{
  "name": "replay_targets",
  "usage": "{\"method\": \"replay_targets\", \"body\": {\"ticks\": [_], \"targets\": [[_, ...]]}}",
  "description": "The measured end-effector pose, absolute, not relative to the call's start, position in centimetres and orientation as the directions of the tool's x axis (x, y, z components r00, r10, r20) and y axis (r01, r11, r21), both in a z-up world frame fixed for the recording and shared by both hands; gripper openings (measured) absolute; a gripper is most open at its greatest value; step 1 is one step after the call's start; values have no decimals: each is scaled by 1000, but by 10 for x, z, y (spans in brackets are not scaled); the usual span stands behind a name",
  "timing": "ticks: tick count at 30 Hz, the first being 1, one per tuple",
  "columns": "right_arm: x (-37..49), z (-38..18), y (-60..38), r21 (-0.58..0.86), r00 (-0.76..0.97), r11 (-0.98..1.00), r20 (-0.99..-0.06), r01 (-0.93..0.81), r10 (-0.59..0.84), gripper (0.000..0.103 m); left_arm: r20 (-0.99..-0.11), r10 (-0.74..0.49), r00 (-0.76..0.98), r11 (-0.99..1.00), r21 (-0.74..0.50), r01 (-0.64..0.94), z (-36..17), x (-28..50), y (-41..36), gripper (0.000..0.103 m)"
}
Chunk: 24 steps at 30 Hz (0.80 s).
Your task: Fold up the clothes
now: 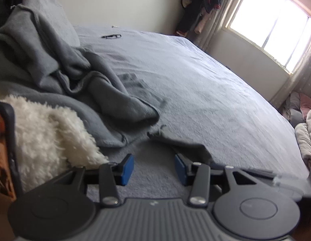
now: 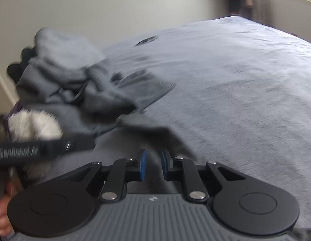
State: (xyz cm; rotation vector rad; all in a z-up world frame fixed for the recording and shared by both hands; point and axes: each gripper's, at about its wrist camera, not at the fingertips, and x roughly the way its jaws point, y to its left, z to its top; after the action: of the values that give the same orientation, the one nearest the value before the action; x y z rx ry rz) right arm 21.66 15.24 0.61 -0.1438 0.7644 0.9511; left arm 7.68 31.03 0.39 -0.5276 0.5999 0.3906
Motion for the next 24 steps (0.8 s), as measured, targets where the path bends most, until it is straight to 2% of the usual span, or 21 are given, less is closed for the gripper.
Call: {"method": "replay_targets", "body": {"ticks": [3, 5, 6, 7, 9, 15, 20, 22, 24], "targets": [[207, -2, 165, 168, 346, 582, -663, -796, 664, 30, -620, 192, 761, 792, -359, -493, 4, 76, 312, 47], [204, -7, 175, 131, 367, 590, -672, -796, 644, 30, -621, 190, 760, 791, -362, -494, 4, 76, 312, 47], [203, -10, 179, 114, 377, 593, -673, -797, 637, 28, -622, 189, 760, 790, -363, -494, 4, 76, 312, 47], [201, -12, 183, 96, 390, 594, -669, -799, 633, 13, -624, 185, 759, 788, -367, -494, 4, 76, 312, 47], [200, -11, 186, 90, 399, 597, -664, -797, 632, 2, -626, 173, 760, 785, -378, -490, 3, 75, 312, 46], [202, 1, 171, 238, 281, 530, -636, -814, 718, 1, -645, 105, 757, 771, -428, -472, -5, 79, 310, 46], [198, 1, 171, 122, 373, 583, -660, -803, 652, 11, -641, 100, 761, 768, -437, -469, -6, 79, 305, 46], [197, -3, 173, 90, 398, 597, -664, -797, 633, 26, -639, 105, 762, 765, -437, -473, -6, 79, 306, 46], [196, -8, 176, 61, 410, 597, -670, -800, 619, 26, -642, 106, 760, 760, -440, -478, -6, 79, 308, 46]]}}
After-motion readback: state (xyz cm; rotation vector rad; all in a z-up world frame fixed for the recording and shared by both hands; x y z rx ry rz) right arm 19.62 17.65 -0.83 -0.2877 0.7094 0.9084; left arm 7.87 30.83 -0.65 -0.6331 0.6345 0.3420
